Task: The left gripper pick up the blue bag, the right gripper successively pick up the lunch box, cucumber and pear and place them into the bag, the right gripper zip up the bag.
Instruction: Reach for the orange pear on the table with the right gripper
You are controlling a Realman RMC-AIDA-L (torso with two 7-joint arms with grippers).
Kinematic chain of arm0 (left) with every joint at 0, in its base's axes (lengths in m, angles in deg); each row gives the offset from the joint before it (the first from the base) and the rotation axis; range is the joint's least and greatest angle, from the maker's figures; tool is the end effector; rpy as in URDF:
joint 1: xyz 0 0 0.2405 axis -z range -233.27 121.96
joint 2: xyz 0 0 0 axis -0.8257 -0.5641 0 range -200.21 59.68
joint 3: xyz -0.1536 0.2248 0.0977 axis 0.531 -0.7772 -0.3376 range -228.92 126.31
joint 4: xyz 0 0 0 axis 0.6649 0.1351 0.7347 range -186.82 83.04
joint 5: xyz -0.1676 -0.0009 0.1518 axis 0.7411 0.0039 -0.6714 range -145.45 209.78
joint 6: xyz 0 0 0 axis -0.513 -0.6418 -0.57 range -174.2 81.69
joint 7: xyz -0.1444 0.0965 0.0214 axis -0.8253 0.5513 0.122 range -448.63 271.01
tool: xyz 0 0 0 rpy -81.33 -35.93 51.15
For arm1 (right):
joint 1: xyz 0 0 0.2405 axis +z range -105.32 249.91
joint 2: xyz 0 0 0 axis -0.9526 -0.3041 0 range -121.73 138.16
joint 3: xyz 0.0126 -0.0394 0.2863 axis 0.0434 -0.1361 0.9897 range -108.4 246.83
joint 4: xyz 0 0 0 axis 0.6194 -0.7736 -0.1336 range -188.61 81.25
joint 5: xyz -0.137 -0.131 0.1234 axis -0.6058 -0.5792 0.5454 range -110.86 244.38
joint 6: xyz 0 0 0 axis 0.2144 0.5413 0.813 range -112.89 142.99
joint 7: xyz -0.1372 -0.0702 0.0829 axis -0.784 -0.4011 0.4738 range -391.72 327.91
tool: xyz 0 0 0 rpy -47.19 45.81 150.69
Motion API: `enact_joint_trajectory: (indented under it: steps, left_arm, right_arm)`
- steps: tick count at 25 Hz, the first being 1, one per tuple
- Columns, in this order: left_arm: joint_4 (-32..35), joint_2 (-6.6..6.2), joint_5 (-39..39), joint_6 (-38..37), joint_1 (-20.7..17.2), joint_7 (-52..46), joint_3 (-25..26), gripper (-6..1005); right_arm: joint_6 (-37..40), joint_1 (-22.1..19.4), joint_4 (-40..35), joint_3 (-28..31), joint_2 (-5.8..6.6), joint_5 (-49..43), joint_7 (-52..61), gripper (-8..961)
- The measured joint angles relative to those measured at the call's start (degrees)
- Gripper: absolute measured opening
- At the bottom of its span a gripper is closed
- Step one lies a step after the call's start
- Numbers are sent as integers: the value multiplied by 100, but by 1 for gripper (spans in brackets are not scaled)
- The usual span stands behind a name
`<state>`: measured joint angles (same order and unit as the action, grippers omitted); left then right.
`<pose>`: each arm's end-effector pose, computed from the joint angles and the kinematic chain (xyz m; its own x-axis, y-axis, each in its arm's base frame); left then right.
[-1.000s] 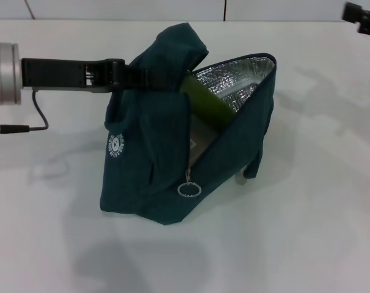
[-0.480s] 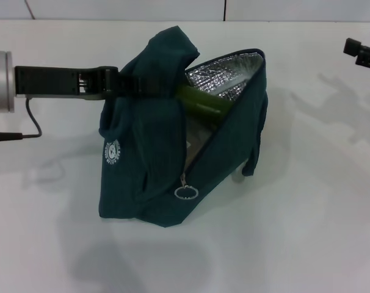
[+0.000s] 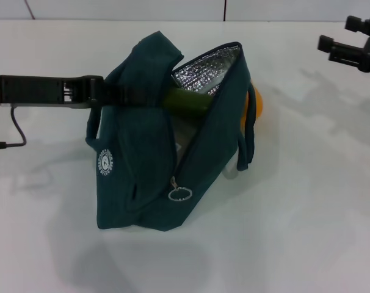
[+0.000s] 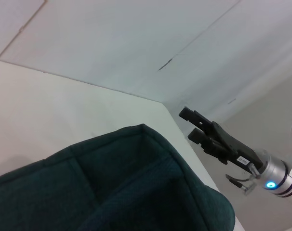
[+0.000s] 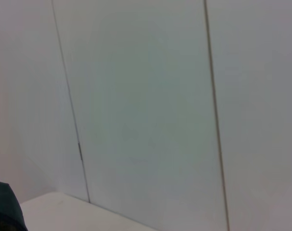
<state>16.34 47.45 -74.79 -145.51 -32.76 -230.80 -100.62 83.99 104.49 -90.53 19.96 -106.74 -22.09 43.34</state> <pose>-0.2358 0.3524 0.0345 0.3715 0.8190 0.4374 0.8503 -0.4893 0.1939 0.2669 0.4516 0.0137 0.7442 -0.1535 -0.6501 -0.5318 -0.7250 -0.4376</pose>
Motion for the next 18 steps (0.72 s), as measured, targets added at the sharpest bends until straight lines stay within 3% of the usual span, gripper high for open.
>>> enact_joint_trajectory:
  steps: [18]
  left_arm:
    - [-414,-4,-114,3,-153,415,552,49]
  right_arm:
    - [-206,643,910,-233,-84,11,-569,851]
